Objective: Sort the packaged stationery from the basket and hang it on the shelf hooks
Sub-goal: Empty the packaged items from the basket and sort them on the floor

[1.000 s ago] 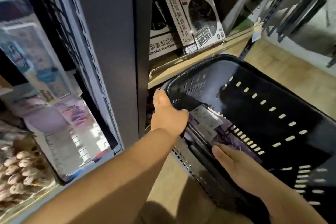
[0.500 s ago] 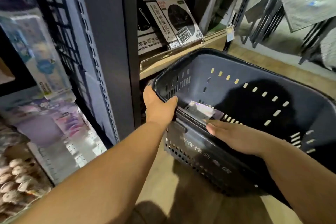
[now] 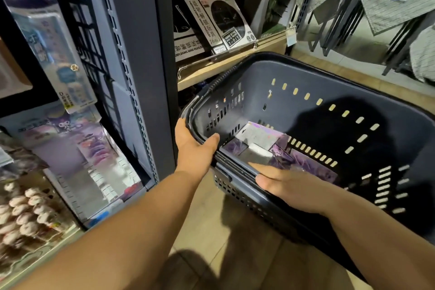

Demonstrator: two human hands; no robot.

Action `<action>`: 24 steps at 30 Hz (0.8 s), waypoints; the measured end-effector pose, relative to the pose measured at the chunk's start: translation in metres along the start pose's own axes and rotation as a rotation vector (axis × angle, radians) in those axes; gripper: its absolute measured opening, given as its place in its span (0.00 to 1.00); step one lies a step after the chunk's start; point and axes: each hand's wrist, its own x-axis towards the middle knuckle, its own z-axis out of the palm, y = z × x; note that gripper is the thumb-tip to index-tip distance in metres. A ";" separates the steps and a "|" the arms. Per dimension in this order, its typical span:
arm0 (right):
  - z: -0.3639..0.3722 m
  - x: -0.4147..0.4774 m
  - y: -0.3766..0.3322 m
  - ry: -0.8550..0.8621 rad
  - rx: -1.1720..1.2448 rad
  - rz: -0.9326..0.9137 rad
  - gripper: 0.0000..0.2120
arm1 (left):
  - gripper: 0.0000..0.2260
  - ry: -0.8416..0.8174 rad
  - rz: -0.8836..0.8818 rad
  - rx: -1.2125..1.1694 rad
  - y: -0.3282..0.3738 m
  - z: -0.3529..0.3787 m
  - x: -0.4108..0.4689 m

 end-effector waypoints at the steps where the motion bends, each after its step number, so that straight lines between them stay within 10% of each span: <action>1: 0.003 -0.002 -0.003 -0.010 0.003 -0.004 0.22 | 0.38 -0.006 -0.008 0.001 -0.004 -0.005 -0.002; 10: 0.040 -0.017 0.001 -0.105 0.434 -0.024 0.20 | 0.35 -0.042 0.031 -0.025 -0.007 -0.035 -0.047; 24: 0.082 -0.004 0.018 -0.316 0.385 -0.201 0.36 | 0.41 -0.038 0.001 0.030 -0.034 -0.065 -0.087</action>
